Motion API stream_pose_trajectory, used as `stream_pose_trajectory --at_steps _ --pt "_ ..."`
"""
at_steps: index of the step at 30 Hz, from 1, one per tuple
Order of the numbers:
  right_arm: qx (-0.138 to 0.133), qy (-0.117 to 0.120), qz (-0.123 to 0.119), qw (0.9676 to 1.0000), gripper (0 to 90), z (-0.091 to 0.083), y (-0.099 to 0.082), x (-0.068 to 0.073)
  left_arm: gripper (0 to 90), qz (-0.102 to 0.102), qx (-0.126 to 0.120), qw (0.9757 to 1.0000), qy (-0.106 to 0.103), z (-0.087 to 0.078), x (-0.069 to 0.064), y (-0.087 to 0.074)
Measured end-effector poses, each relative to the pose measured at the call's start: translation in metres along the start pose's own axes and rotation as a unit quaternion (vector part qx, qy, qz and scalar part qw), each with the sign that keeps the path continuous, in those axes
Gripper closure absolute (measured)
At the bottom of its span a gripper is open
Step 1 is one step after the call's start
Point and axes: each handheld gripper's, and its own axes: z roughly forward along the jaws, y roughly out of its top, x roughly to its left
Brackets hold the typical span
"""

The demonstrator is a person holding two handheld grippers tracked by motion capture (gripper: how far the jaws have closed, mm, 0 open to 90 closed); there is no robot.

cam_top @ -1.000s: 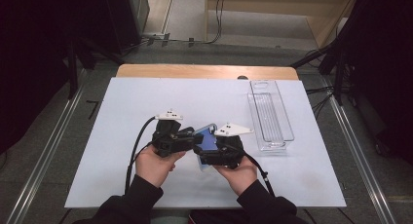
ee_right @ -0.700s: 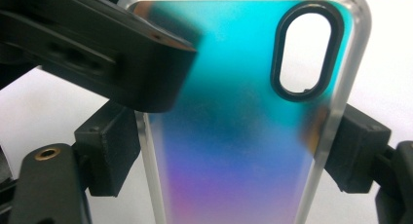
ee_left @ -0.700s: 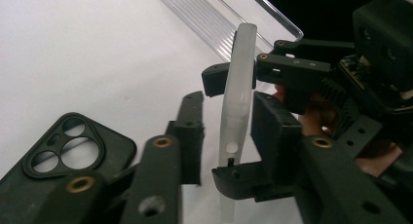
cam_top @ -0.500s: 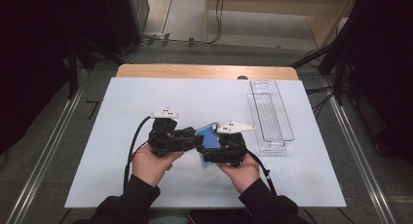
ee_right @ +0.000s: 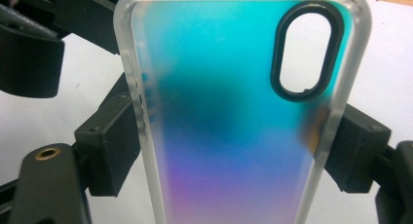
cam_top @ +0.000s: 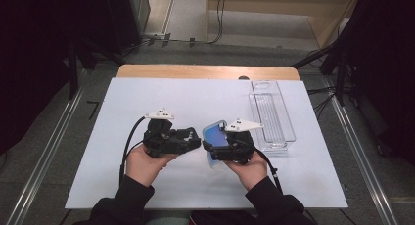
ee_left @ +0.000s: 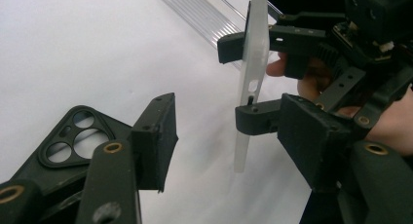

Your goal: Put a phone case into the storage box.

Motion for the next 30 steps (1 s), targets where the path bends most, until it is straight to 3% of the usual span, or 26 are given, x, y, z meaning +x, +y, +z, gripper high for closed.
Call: stream_pose_trajectory --at_steps 7,10,12,17,23,30 --pt "-0.001 0.018 -0.002 0.9998 16.6 -0.006 0.001 -0.007 35.1 0.036 0.013 0.9988 -0.031 -0.003 0.006 -0.006" --pt "-0.004 0.027 0.0 0.9996 16.6 -0.008 0.001 -0.009 33.1 0.055 0.025 0.9977 -0.03 -0.003 0.012 -0.01" --pt "-0.005 0.03 -0.003 0.9995 16.6 -0.009 0.001 -0.011 32.9 0.056 0.025 0.9977 -0.029 -0.003 0.014 -0.013" --pt "-0.011 0.042 -0.011 0.999 16.6 -0.015 0.003 -0.015 30.2 0.057 0.03 0.9964 -0.056 -0.001 0.021 -0.022" --pt "-0.016 0.051 -0.021 0.9984 16.7 -0.022 0.006 -0.019 30.1 0.073 0.037 0.9955 -0.048 0.0 0.025 -0.031" --pt "-0.021 0.056 -0.028 0.9978 16.6 -0.027 0.008 -0.024 30.2 0.076 0.045 0.9944 -0.057 0.002 0.033 -0.044"
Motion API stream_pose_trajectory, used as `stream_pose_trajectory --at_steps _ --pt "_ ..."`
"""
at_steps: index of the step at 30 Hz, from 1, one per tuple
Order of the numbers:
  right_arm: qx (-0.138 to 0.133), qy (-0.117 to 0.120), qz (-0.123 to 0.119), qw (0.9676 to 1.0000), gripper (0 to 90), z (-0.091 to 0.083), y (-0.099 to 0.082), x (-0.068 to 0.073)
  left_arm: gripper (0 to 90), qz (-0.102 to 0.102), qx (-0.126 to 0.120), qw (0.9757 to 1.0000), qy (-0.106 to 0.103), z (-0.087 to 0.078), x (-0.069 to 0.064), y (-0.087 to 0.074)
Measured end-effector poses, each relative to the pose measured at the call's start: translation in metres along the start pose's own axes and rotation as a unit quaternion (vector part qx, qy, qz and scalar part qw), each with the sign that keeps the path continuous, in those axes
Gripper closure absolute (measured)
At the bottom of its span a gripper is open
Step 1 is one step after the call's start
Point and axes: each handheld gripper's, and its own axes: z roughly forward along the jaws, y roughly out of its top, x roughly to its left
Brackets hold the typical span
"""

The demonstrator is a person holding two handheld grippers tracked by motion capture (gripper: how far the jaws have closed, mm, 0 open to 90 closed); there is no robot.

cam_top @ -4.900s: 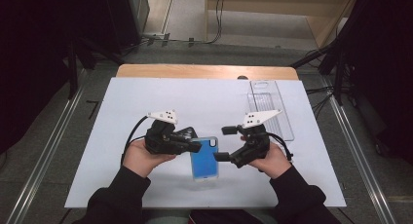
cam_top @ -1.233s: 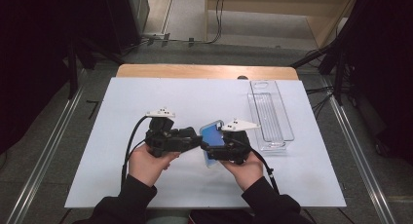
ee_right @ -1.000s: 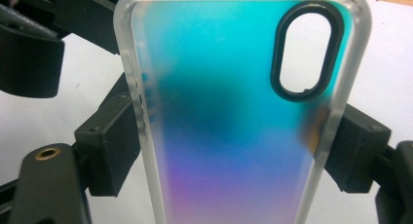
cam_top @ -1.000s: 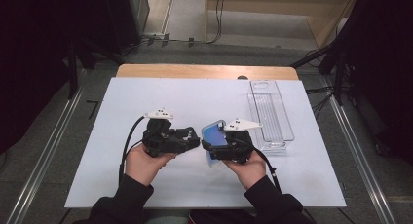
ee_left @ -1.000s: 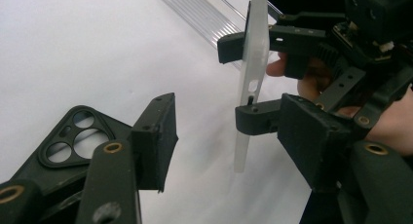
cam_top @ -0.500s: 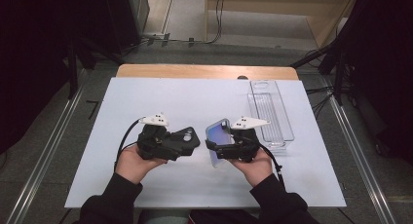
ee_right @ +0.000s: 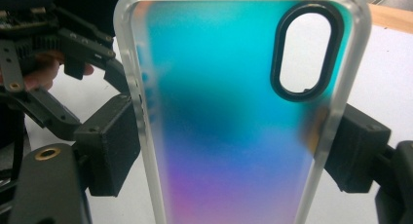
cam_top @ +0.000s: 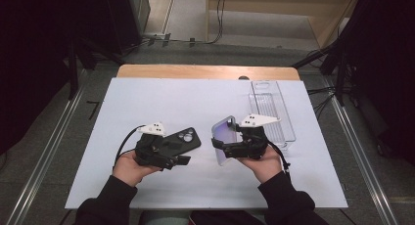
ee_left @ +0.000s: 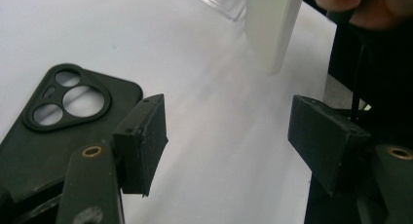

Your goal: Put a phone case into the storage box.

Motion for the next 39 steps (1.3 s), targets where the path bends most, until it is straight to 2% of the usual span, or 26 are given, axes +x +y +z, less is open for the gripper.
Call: stream_pose_trajectory --at_steps 6,11,13,18,27,39 --pt "0.003 0.011 0.005 0.9999 16.6 -0.004 0.002 -0.004 30.1 0.011 0.014 0.9998 0.007 0.0 -0.002 -0.01" --pt "0.003 0.018 0.001 0.9998 16.7 -0.009 0.007 -0.007 30.2 0.003 0.009 0.9999 0.004 -0.004 -0.003 -0.016" --pt "0.003 0.028 0.004 0.9996 16.7 -0.011 0.009 -0.009 30.2 -0.001 0.01 0.9999 0.006 -0.003 -0.003 -0.019" --pt "0.004 0.032 0.001 0.9995 16.7 -0.014 0.015 -0.011 30.2 -0.007 0.015 0.9998 0.012 -0.004 -0.002 -0.022" --pt "-0.007 0.019 0.006 0.9998 16.7 -0.024 0.025 -0.02 30.3 -0.024 0.015 0.9992 0.03 -0.01 0.0 -0.029" --pt "-0.024 -0.006 0.028 0.9993 16.7 -0.04 0.036 -0.035 30.2 -0.046 0.003 0.998 0.044 -0.019 0.001 -0.035"
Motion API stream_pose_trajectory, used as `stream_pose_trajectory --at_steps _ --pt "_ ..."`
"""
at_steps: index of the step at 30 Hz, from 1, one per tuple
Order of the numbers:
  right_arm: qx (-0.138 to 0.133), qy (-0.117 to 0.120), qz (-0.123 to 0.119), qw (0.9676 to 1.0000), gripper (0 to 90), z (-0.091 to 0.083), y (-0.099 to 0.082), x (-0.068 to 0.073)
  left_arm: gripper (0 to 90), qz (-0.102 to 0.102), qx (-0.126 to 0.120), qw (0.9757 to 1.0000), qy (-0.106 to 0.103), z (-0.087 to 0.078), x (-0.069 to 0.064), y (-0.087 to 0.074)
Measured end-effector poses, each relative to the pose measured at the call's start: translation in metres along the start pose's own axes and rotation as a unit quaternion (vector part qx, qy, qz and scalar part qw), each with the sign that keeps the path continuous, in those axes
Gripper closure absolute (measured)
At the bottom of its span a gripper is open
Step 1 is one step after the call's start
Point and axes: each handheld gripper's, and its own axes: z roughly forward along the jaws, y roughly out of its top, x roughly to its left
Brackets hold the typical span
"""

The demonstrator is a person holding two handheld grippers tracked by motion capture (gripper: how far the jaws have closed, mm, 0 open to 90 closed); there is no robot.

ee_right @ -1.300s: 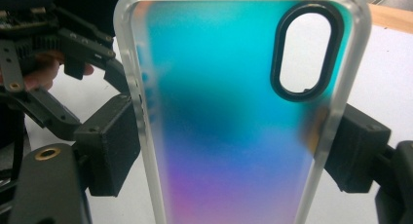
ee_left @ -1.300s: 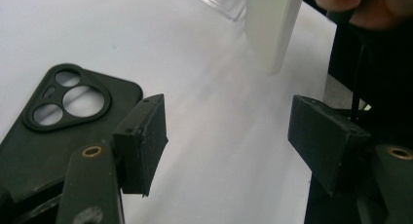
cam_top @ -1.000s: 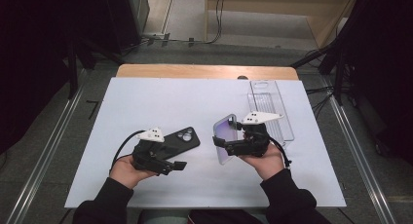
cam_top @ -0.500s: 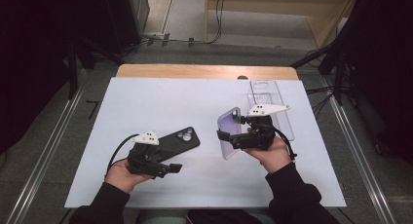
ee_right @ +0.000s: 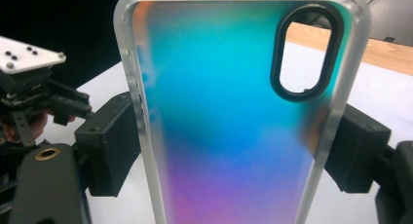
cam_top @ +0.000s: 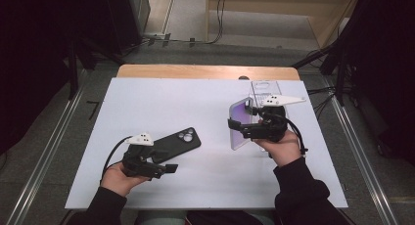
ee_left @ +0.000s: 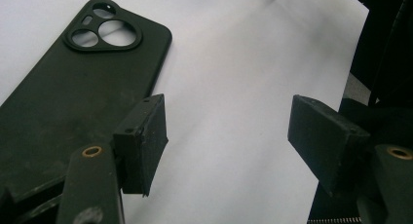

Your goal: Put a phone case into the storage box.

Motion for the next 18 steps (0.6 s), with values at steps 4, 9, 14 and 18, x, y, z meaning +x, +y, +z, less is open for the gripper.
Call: stream_pose_trajectory --at_steps 4,9,14,18 --pt "-0.004 -0.011 0.001 0.9999 16.6 -0.004 0.003 -0.005 30.2 -0.002 -0.003 1.0 0.001 -0.002 0.001 -0.002" --pt "-0.013 -0.034 0.006 0.9993 16.7 -0.011 0.008 -0.012 30.1 -0.004 -0.01 0.9999 0.009 -0.005 0.0 -0.004" --pt "-0.037 -0.06 0.025 0.9972 16.7 -0.02 0.011 -0.022 30.0 -0.01 -0.011 0.9998 0.016 -0.008 0.0 -0.007" --pt "-0.044 -0.091 0.035 0.9943 16.7 -0.025 0.012 -0.03 27.2 -0.014 -0.015 0.9997 0.016 -0.009 0.002 -0.007"
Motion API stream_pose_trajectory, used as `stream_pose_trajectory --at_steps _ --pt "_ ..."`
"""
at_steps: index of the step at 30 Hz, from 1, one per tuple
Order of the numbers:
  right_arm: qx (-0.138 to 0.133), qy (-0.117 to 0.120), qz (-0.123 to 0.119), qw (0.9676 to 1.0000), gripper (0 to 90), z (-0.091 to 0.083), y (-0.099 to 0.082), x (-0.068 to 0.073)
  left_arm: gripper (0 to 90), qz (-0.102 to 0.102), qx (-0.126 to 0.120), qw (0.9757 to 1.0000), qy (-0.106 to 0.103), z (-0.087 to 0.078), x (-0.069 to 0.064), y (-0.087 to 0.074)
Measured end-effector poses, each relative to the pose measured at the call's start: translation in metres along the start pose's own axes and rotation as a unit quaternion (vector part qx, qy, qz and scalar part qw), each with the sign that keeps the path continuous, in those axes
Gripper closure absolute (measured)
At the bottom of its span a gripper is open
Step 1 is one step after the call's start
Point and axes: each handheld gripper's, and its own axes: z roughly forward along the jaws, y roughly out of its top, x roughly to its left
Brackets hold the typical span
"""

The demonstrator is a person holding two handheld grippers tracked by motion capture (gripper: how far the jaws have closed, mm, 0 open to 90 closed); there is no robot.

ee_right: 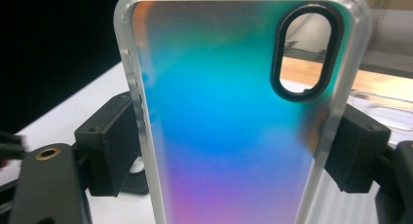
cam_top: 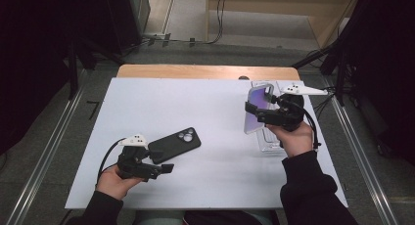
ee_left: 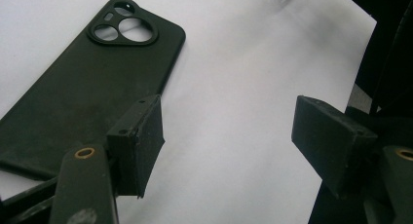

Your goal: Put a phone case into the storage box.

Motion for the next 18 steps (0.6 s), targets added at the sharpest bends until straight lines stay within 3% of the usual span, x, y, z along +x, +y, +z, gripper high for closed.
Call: stream_pose_trajectory --at_steps 10,18 --pt "-0.025 -0.056 0.015 0.998 16.6 -0.008 0.001 -0.022 27.1 -0.003 -0.002 1.0 0.007 0.0 0.0 0.0" --pt "-0.017 -0.086 0.024 0.9959 16.6 -0.002 0.003 -0.039 27.1 -0.003 -0.002 0.9999 0.013 -0.001 0.001 -0.001"
